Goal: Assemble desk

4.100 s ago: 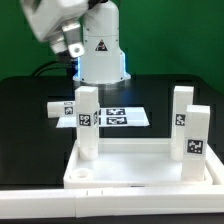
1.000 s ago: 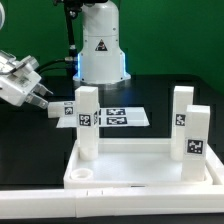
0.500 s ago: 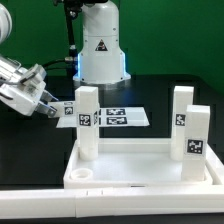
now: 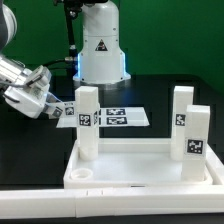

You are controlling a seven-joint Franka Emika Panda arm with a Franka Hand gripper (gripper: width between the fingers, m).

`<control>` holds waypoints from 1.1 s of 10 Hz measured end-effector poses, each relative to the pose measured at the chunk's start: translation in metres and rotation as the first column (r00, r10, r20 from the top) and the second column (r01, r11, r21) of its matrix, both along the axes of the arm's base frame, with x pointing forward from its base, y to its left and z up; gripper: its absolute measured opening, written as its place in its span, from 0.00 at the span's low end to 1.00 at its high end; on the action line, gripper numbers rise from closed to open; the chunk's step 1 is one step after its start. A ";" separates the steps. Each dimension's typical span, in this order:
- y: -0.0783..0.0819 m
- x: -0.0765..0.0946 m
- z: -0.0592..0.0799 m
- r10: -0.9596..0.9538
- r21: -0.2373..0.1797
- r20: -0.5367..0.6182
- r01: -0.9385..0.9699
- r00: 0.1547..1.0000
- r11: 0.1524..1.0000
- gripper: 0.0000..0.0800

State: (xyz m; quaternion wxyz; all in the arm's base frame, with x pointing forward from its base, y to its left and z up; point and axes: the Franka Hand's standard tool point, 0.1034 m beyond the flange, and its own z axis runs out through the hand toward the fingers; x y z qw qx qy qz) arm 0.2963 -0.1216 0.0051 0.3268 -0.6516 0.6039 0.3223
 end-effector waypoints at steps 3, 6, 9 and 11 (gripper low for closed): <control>0.000 0.000 0.000 0.000 0.000 0.000 0.000 1.000 1.000 0.35; -0.005 0.013 0.023 0.034 0.026 0.024 -0.035 0.999 0.999 0.35; -0.020 0.060 0.094 0.149 -0.040 0.171 -0.144 0.974 0.989 0.36; -0.019 0.055 0.086 0.146 -0.033 0.161 -0.143 0.976 0.989 0.36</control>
Offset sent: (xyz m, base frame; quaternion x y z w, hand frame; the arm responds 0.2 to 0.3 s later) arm 0.0000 0.0000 0.0000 0.0000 0.0000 0.0000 1.0000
